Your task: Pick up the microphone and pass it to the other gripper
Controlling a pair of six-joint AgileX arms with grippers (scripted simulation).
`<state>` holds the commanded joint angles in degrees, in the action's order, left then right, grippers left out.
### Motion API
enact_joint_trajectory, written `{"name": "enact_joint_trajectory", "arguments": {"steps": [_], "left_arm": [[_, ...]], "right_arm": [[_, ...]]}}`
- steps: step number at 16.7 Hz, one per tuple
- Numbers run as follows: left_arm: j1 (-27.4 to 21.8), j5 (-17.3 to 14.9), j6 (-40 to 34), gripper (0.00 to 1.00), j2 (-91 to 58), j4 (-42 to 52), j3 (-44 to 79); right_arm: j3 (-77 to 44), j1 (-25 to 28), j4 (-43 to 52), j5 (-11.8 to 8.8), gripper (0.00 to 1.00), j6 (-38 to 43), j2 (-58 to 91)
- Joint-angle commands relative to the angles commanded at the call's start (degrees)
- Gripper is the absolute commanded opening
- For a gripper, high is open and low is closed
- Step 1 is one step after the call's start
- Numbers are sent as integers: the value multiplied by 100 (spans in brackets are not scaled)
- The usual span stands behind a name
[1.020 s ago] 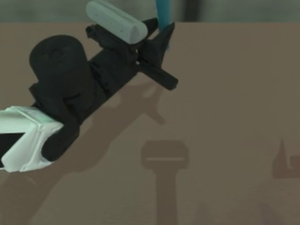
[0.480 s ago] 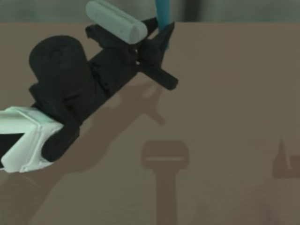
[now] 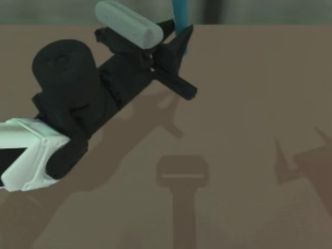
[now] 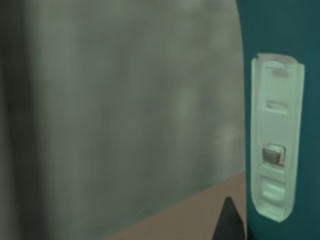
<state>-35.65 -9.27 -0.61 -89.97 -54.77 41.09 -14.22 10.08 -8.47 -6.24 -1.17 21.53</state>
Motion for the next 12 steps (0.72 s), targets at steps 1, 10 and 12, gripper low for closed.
{"name": "enact_joint_trajectory", "arguments": {"steps": [1,10,12], "left_arm": [[0,0,0,0,0,0,0],[0,0,0,0,0,0,0],[0,0,0,0,0,0,0]], "right_arm": [[-265,189,-155,-116,100,-22,477],[-2397,1719,-1409,-1061,100,-183,4150],[-2690,1917,-1589,-1182,100,-208,4584]]}}
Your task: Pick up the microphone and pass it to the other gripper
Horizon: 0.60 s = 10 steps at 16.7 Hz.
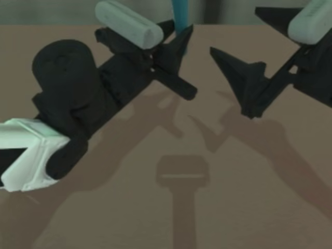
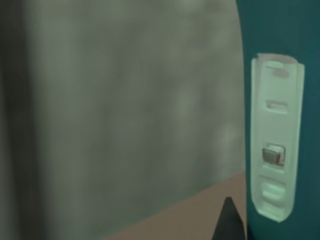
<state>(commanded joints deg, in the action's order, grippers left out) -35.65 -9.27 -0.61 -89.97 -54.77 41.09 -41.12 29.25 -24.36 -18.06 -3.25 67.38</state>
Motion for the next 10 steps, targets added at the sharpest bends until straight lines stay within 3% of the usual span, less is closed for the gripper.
{"name": "enact_joint_trajectory", "arguments": {"steps": [3,10], "left_arm": [[0,0,0,0,0,0,0],[0,0,0,0,0,0,0]], "right_arm": [[-174,115,-108,-71,100,-18,257],[-365,165,-155,-8,100,-12,467]]}}
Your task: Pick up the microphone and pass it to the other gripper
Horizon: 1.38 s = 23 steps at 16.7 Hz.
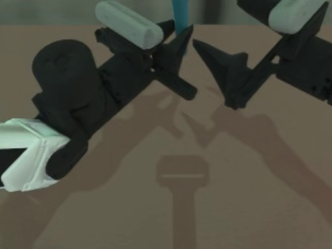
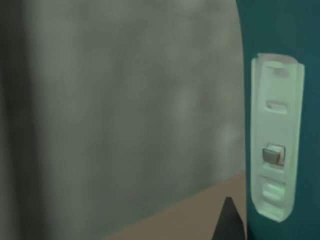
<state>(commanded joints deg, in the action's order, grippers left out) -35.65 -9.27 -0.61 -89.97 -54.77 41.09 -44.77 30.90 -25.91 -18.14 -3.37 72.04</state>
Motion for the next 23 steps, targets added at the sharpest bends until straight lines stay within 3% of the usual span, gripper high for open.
{"name": "enact_joint_trajectory", "arguments": {"steps": [8,13,23], "left_arm": [[0,0,0,0,0,0,0],[0,0,0,0,0,0,0],[0,0,0,0,0,0,0]], "right_arm": [[-1511,445,-379,467,100,15,1933],[-1603,475,-397,498,100,17,2030],[-1603,475,-397,498,25,17,2030]]}}
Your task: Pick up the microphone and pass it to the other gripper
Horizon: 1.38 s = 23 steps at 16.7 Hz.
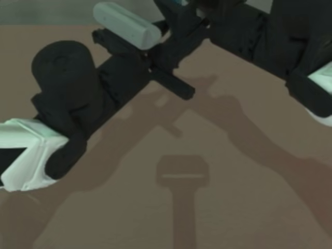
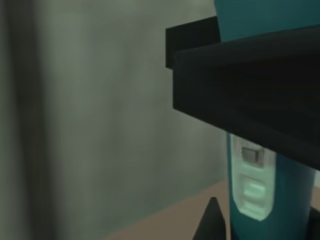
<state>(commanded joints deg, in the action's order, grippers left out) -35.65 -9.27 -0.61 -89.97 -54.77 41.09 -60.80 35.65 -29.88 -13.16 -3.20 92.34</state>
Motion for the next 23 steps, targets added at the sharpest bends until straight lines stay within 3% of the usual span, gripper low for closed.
{"name": "enact_joint_trajectory", "arguments": {"steps": [3,12,23], "left_arm": [[0,0,0,0,0,0,0],[0,0,0,0,0,0,0],[0,0,0,83,0,0,0]], "right_arm": [[0,0,0,0,2,0,0],[0,0,0,0,0,0,0],[0,0,0,0,0,0,0]]}}
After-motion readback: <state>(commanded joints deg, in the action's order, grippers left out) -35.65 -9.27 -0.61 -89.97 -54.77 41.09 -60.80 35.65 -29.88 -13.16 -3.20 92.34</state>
